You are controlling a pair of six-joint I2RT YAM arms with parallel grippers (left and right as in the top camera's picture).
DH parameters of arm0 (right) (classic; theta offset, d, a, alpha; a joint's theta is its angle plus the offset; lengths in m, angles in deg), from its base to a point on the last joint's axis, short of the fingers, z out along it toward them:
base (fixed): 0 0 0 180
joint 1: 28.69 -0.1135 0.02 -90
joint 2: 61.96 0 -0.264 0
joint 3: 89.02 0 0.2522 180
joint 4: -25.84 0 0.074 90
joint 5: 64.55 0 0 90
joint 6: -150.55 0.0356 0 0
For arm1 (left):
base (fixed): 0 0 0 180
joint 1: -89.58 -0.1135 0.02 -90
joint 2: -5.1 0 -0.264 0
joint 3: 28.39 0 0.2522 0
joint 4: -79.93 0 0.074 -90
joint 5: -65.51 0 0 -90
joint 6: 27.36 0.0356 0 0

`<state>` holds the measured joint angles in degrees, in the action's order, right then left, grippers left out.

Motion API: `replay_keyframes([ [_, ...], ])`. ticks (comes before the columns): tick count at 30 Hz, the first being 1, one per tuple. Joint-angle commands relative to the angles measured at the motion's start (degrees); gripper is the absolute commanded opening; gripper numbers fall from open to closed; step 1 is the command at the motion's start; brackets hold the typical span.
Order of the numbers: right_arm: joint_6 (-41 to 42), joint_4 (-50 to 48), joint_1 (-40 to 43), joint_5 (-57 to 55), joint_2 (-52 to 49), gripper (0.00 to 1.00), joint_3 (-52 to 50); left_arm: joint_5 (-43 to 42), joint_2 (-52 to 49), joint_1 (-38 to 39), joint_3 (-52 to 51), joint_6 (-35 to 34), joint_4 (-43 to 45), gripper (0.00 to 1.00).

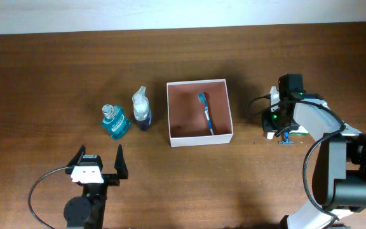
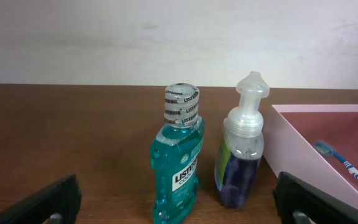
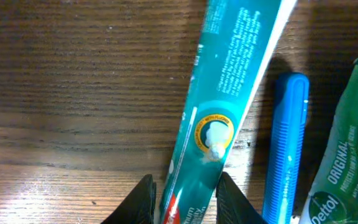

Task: Pack container
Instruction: 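Return the right gripper to the toothpaste tube and grasp it, then lower the toothpaste tube into the box and open the right gripper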

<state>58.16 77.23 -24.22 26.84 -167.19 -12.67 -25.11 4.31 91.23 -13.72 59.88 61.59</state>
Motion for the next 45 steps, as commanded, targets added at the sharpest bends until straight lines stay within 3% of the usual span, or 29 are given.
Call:
replay_keyframes([
  [1,-0.13,0.0,0.07,-0.48,-0.48,0.32,-0.57,-0.42,0.39,0.22,-0.42,0.7,0.02,0.99],
  [4,1.05,-0.04,0.07,-0.52,-0.48,0.33,-0.57,-0.42,0.39,0.22,-0.42,0.7,0.02,1.0],
  [8,1.51,0.13,0.07,-0.48,-0.48,0.12,-0.57,-0.42,0.39,0.22,-0.42,0.7,0.02,0.99],
  [12,2.86,0.5,0.04,-0.39,-0.46,0.05,-0.52,-0.42,0.39,0.22,-0.42,0.7,0.02,0.99],
  [22,4.13,8.17,-1.6,5.84,5.81,0.04,7.43,-0.42,0.39,0.22,-0.42,0.7,0.02,0.99],
  [33,11.26,12.28,-13.6,5.92,17.03,0.04,14.36,-0.42,0.39,0.22,-0.42,0.7,0.02,0.99],
  [45,15.26,8.41,-23.93,5.51,12.83,0.04,13.27,-0.42,0.39,0.22,-0.42,0.7,0.02,0.99],
])
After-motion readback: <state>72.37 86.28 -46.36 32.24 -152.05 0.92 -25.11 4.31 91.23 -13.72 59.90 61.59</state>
